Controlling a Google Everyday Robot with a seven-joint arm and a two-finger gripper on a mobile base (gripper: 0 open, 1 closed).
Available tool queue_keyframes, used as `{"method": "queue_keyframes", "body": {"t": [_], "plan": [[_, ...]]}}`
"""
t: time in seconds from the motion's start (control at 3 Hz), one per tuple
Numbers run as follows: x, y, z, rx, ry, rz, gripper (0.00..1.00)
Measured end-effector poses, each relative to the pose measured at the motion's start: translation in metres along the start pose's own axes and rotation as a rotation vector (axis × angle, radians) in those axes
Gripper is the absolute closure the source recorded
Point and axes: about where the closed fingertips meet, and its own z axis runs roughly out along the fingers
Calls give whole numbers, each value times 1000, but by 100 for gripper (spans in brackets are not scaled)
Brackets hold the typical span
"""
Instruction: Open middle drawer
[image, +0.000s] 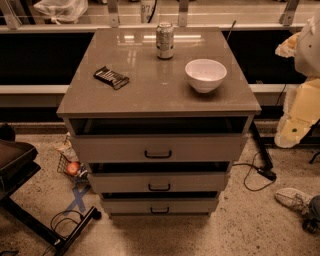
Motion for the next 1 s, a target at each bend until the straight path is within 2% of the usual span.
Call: {"method": "queue_keyframes", "body": {"t": [0.33,0.67,1.0], "plan": [[0,0,0,0,0,0,0],[4,10,23,-17,-20,7,0],[22,27,63,-44,-63,20,0]]}}
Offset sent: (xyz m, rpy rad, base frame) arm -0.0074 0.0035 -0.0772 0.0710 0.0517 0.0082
